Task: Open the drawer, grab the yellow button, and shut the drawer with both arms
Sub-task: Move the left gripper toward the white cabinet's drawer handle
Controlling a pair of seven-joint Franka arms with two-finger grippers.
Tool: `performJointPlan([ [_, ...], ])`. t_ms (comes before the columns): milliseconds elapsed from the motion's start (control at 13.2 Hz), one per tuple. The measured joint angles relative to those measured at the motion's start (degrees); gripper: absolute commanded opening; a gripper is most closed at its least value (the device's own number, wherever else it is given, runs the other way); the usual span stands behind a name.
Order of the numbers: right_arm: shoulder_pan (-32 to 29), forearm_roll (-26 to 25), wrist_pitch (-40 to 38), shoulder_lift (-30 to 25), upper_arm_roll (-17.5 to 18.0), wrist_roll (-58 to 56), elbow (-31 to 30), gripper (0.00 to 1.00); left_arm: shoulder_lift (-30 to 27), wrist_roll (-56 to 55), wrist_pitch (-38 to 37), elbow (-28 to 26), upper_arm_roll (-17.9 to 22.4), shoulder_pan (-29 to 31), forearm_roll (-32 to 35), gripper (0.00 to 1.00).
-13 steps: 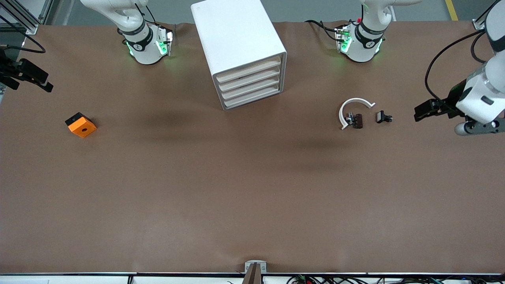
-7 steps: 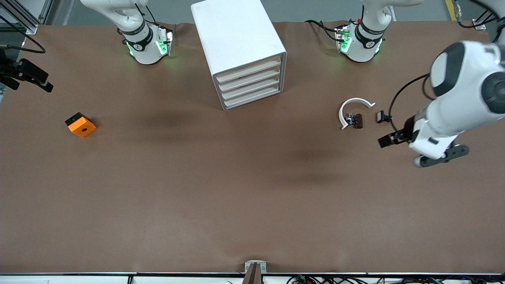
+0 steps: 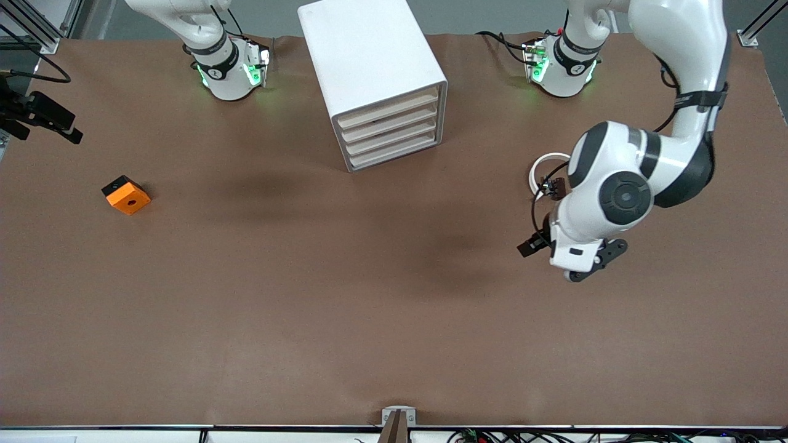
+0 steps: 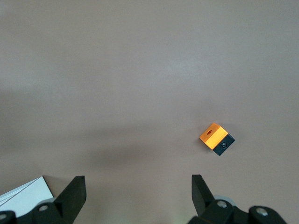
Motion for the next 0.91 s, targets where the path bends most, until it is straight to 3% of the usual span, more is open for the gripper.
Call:
performJointPlan([
  [604,0.0,0.0,0.0,0.0,0.0,0.0,0.0,1.0,4.6,-28.0,0.1,0.3,0.0,-4.3,-13.4,1.0],
  [907,0.0,0.0,0.0,0.0,0.0,0.0,0.0,1.0,8.7,-48.5,0.1,4.4,-0.1,-9.4,-19.5,1.0],
])
